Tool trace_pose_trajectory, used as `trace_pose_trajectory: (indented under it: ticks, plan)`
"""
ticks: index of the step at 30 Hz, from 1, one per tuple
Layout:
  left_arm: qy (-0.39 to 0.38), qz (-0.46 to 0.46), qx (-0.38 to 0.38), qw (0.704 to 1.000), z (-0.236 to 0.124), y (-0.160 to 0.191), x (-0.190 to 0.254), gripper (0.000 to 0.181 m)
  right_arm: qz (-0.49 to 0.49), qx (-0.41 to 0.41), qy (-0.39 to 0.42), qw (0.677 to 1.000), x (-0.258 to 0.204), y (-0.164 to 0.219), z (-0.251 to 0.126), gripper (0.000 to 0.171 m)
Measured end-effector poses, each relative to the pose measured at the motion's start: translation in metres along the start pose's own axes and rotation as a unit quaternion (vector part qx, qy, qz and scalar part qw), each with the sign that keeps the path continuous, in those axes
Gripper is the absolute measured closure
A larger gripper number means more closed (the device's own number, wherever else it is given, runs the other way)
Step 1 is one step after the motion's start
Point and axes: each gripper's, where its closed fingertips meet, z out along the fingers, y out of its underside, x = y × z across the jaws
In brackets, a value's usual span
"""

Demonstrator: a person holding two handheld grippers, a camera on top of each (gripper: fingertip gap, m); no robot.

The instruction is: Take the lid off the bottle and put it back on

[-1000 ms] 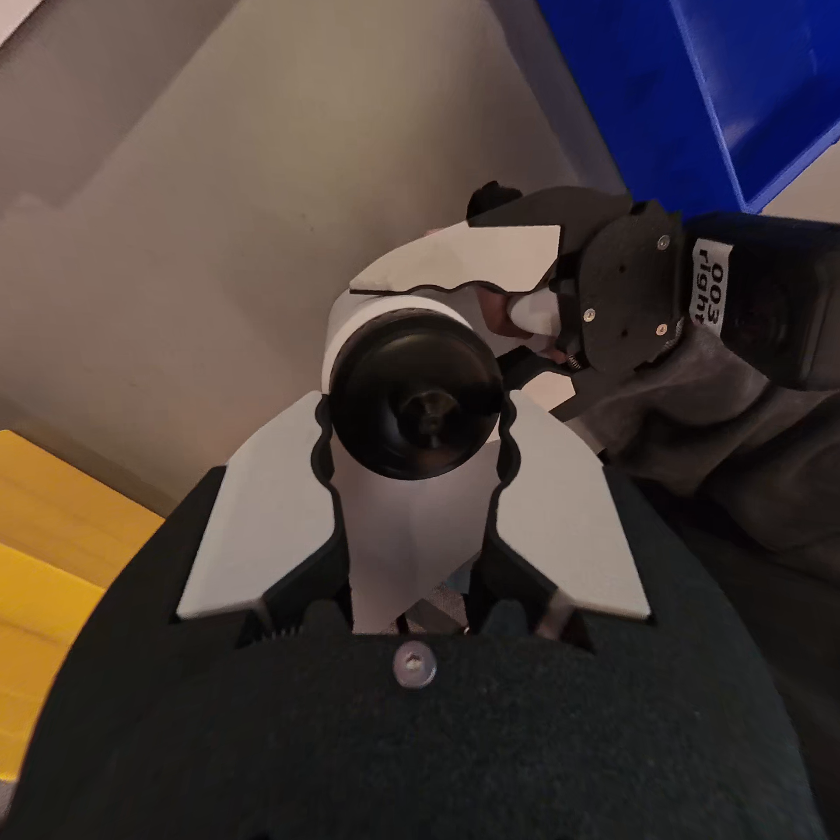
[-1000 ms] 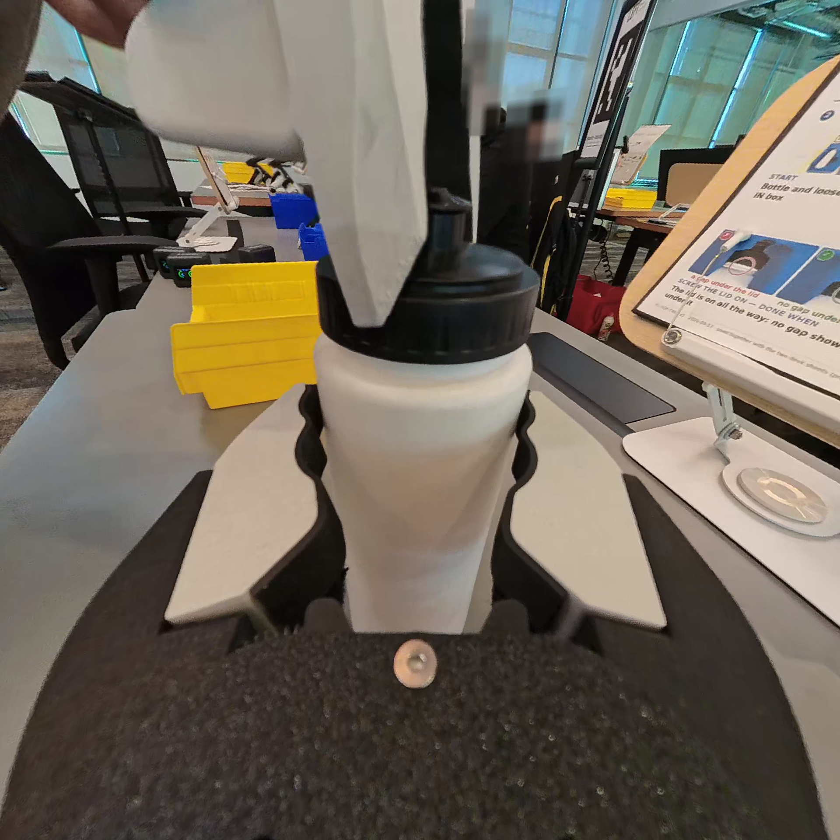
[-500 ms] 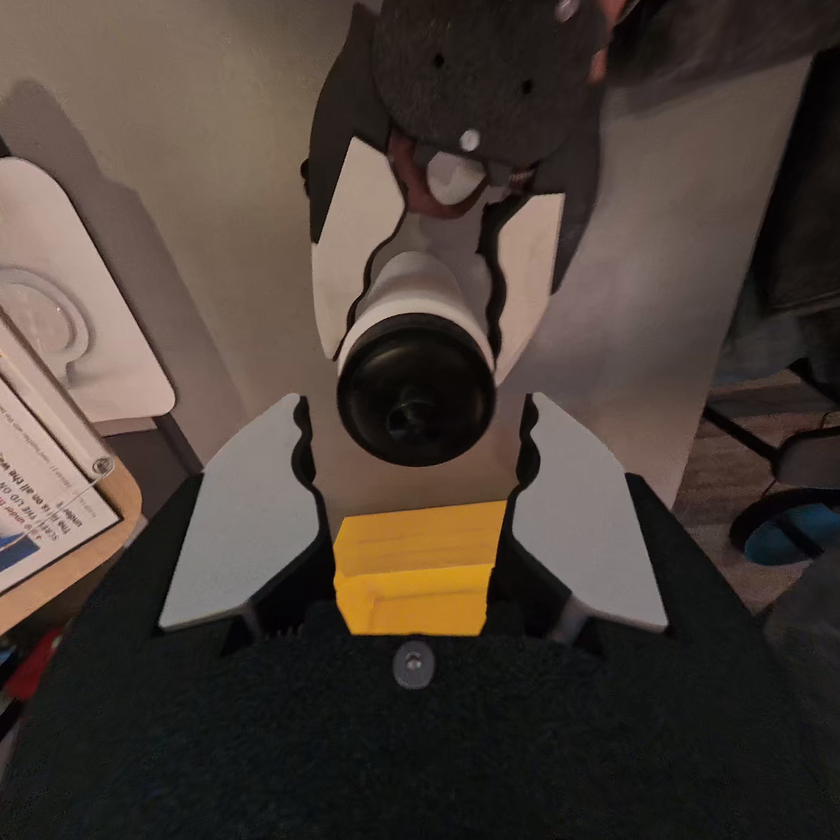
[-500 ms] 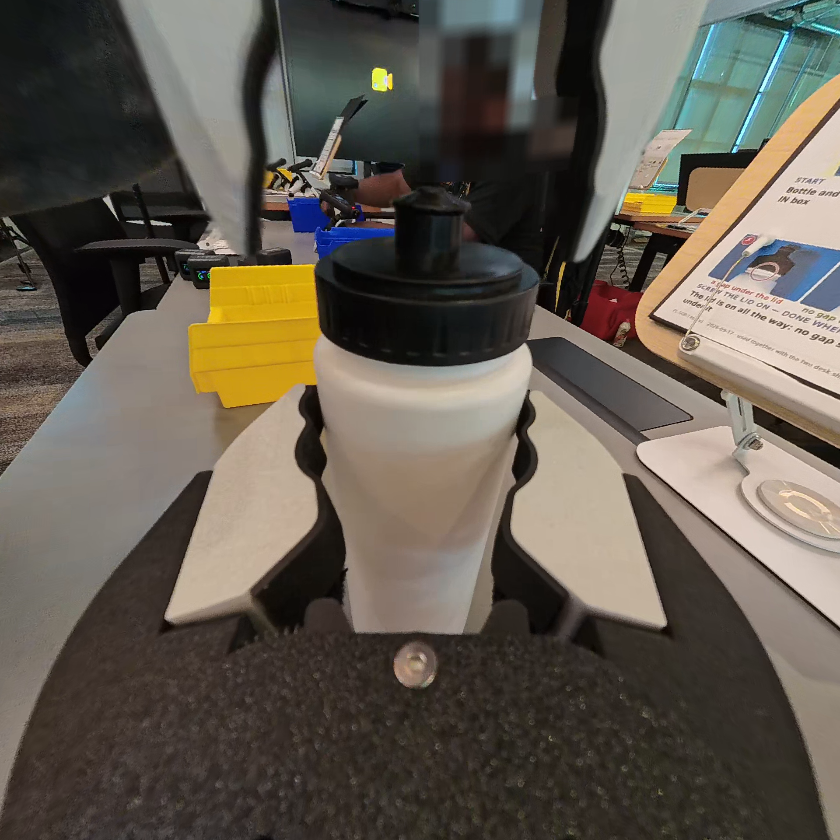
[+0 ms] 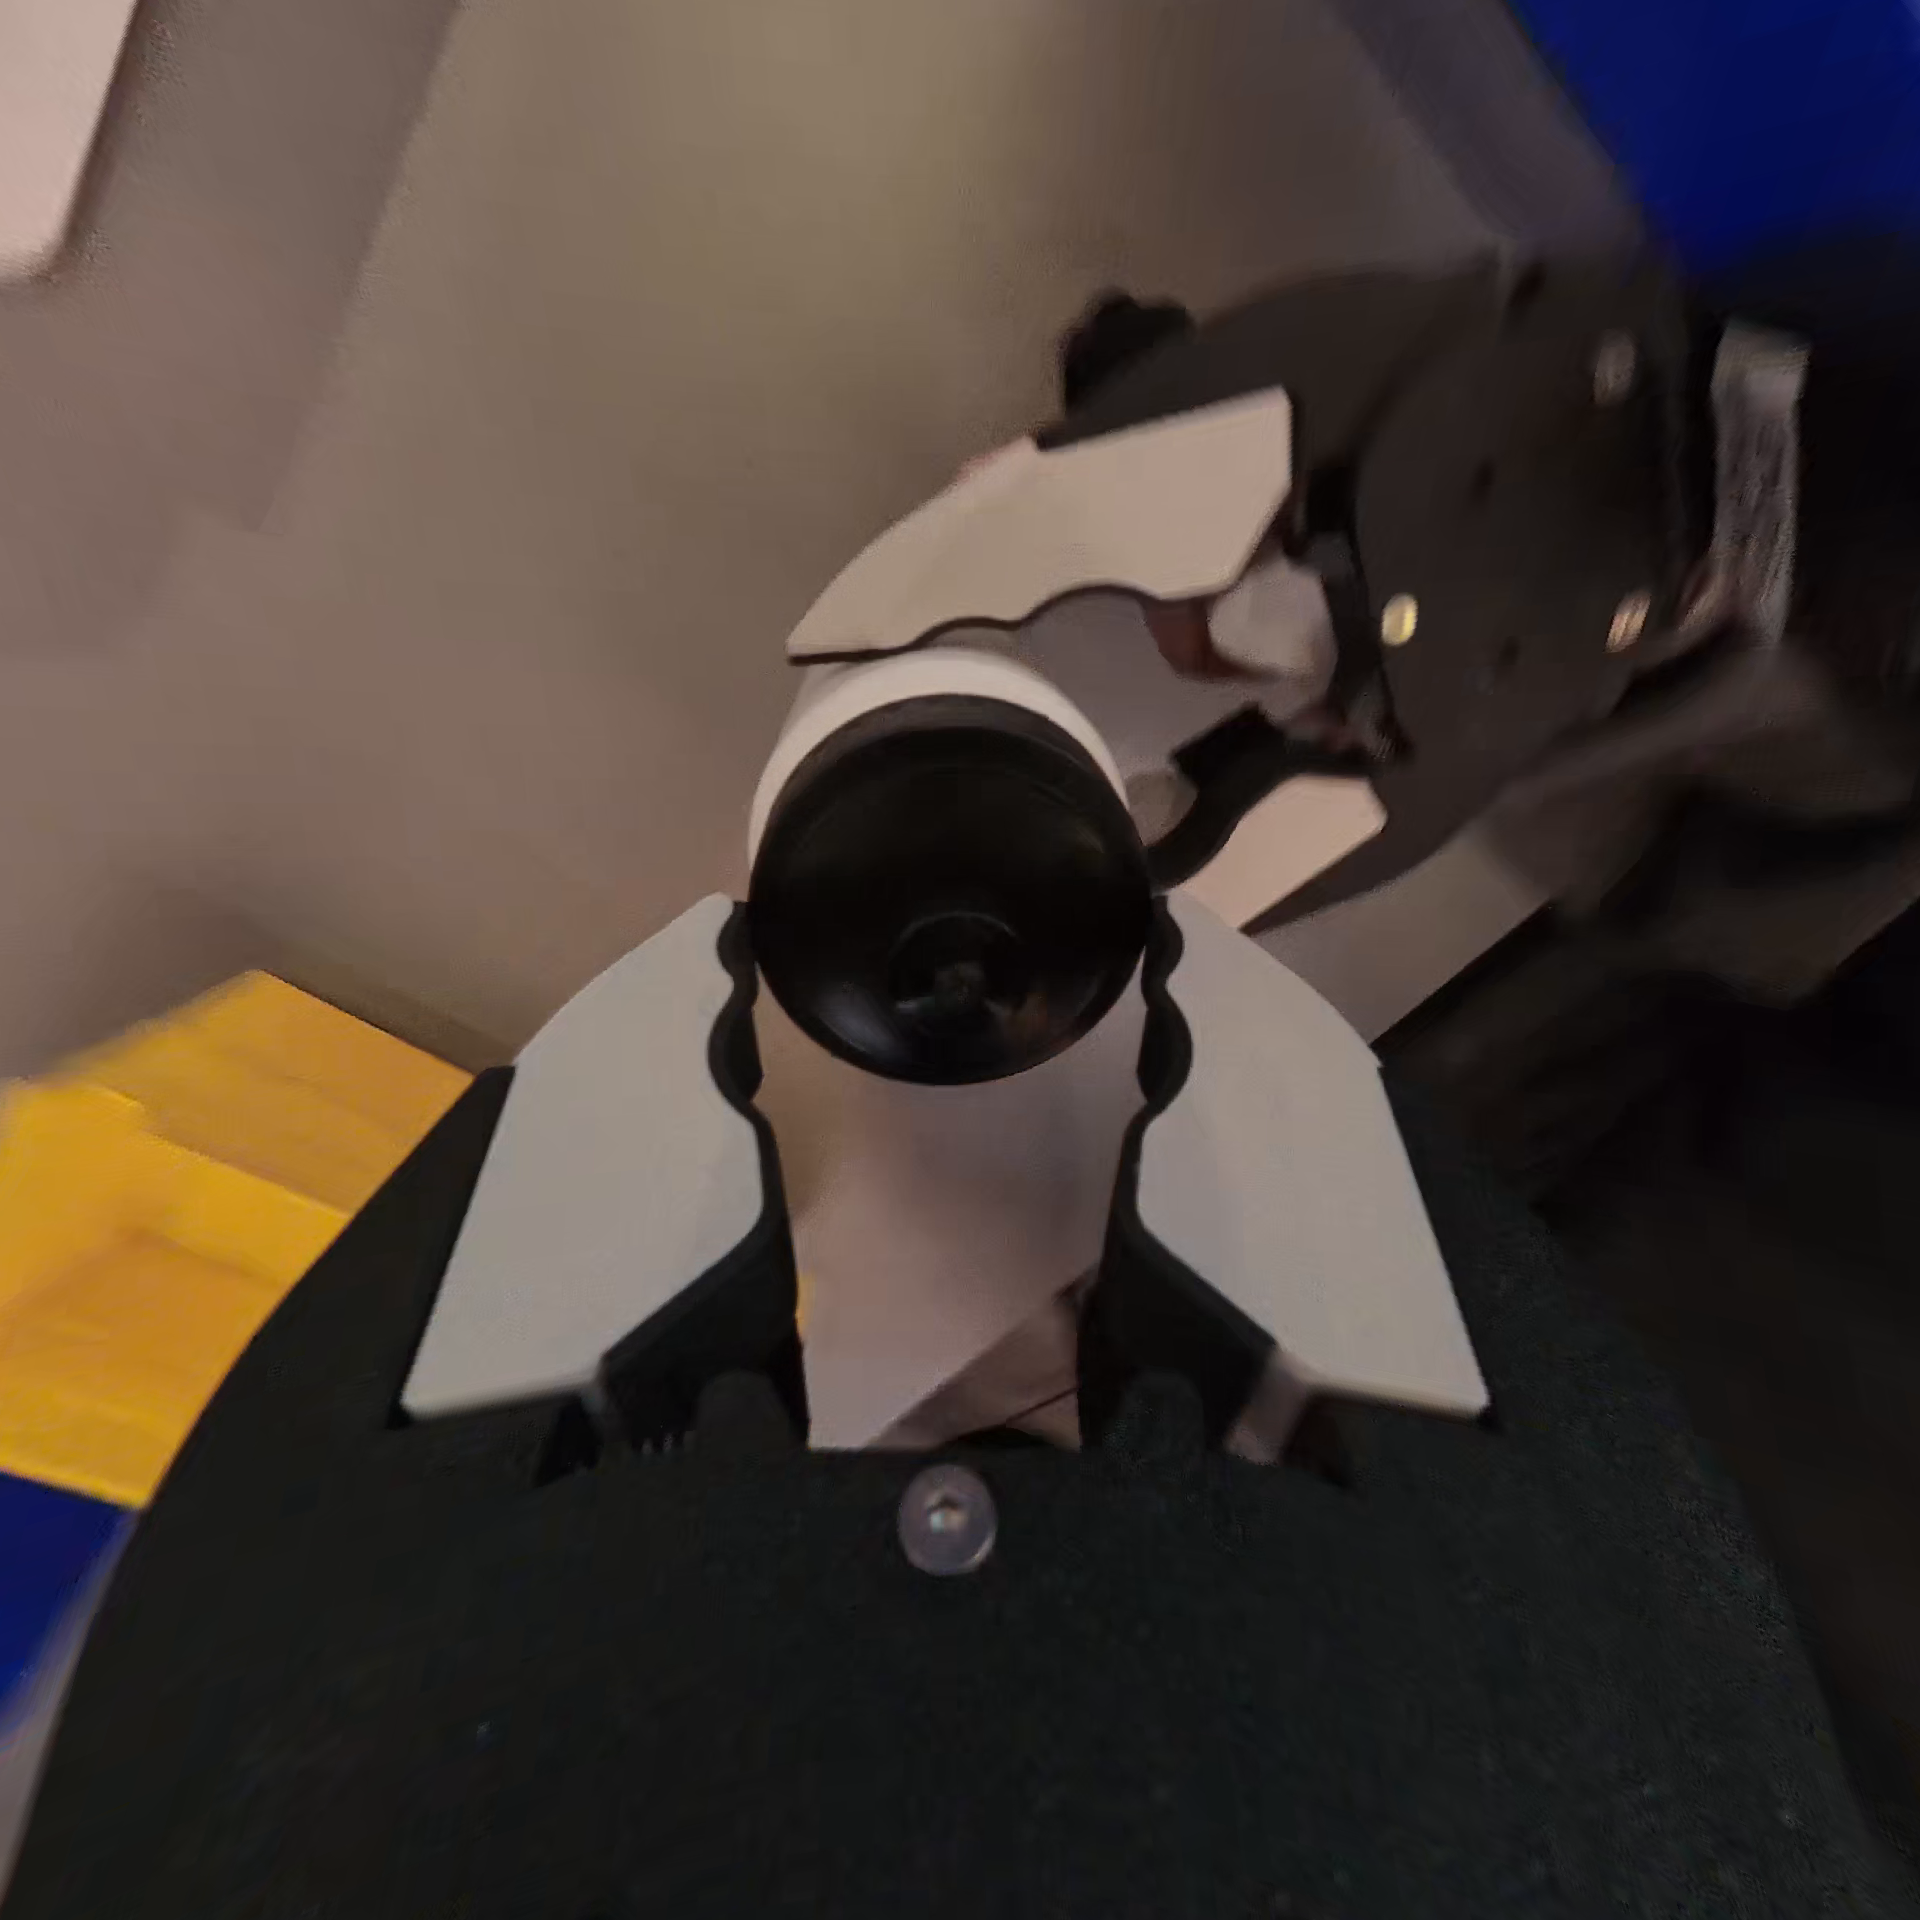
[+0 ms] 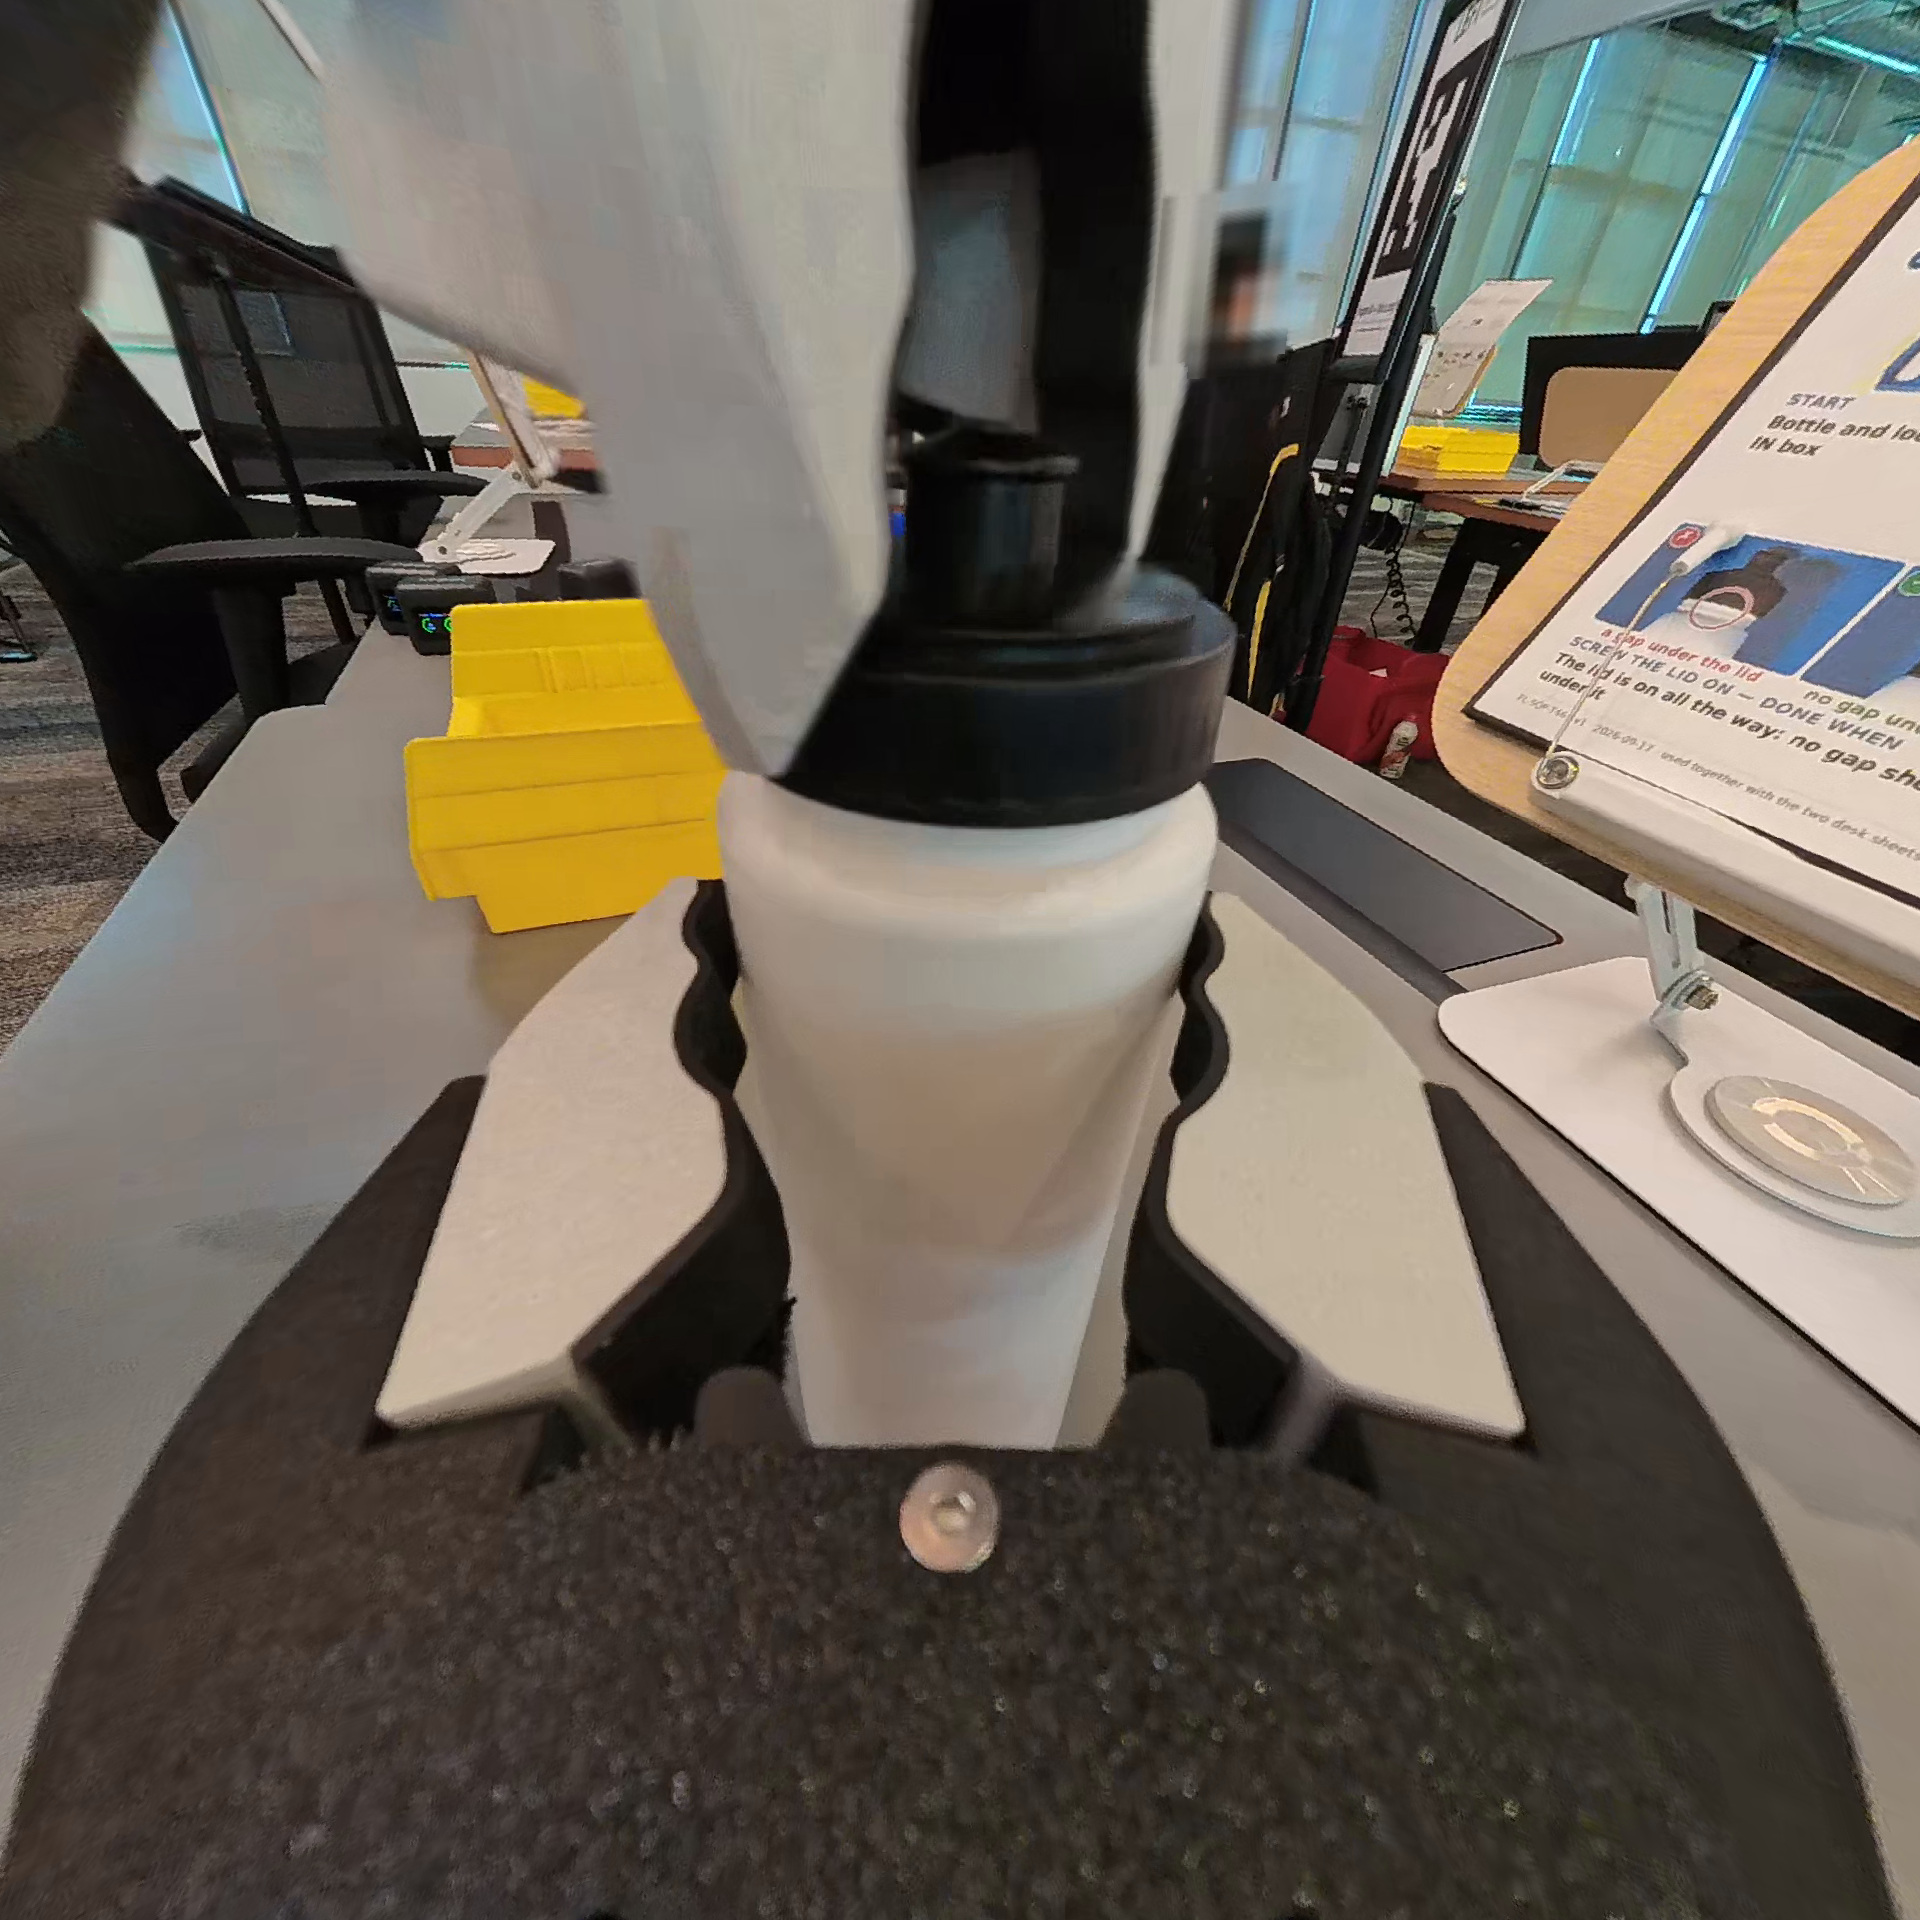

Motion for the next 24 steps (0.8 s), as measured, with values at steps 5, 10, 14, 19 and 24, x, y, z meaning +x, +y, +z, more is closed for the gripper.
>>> trace_pose_trajectory:
  ticks: [5,10,14,19,24]
  plan:
    - [-0.011,-0.011,0.015,1.0,0.001,0.001,0.0,0.11,-0.002,-0.001,-0.001,1.0,-0.001,0.0,0.0,0.089]
    - [-0.072,0.255,0.003,0.964,-0.013,0.001,-0.012,0.097,-0.001,0.001,-0.006,1.0,-0.001,0.0,0.0,0.089]
    - [-0.027,0.379,-0.018,0.925,-0.015,0.012,-0.009,0.098,-0.001,0.003,-0.008,1.0,-0.002,0.0,0.0,0.089]
    - [0.005,0.382,-0.023,0.924,-0.006,0.003,-0.014,0.089,-0.001,0.003,-0.008,1.0,-0.002,0.0,0.0,0.089]
    - [0.031,0.382,-0.048,0.922,-0.003,0.007,-0.004,0.111,-0.001,0.003,-0.009,1.0,-0.002,0.0,0.0,0.089]
